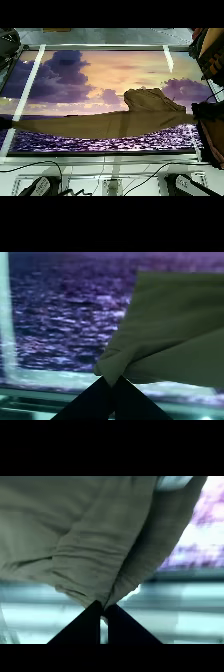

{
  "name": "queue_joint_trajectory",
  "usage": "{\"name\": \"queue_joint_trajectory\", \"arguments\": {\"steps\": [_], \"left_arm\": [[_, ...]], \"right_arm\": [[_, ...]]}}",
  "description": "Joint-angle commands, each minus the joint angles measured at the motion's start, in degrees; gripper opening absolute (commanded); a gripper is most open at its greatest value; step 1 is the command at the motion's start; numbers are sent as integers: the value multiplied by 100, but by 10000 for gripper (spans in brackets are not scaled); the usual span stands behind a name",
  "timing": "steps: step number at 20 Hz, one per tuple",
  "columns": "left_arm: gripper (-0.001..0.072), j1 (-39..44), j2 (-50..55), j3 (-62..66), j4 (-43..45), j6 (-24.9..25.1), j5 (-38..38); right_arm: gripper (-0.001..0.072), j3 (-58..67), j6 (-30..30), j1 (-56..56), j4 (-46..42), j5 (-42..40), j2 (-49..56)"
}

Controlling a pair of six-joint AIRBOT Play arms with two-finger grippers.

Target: Fold the clothes and pants, and hang the long-sleeved shirts on hangers.

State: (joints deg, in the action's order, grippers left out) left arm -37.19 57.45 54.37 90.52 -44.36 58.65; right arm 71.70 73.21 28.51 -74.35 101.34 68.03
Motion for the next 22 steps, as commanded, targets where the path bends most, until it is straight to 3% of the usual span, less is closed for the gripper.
{"name": "queue_joint_trajectory", "arguments": {"steps": [1,5,9,16,17,18,19,20,22], "left_arm": [[15,-7,68,-109,264,1397,229],[15,-52,385,-109,809,1397,822],[16,-249,907,-109,1259,1394,1617],[22,-540,1276,-109,1576,1394,1578],[199,-573,1303,-111,1532,1392,1576],[571,-592,1329,-109,1480,1386,1523],[719,-612,1346,-109,1414,1213,1333],[717,-612,1344,-109,1392,964,1141],[712,-608,1342,-98,1390,776,962]], "right_arm": [[32,-1034,-684,-105,-297,422,-127],[32,-1532,-682,-105,-957,426,-127],[31,-1582,-678,-105,-1019,433,-131],[32,-2166,-691,-105,-1169,409,-129],[53,-2190,-691,-105,-1169,385,-129],[235,-2184,-688,-105,-1165,284,-131],[512,-2184,-688,-105,-1165,151,-129],[664,-2184,-684,-105,-1163,44,-131],[669,-2184,-682,-105,-1158,-52,-131]]}}
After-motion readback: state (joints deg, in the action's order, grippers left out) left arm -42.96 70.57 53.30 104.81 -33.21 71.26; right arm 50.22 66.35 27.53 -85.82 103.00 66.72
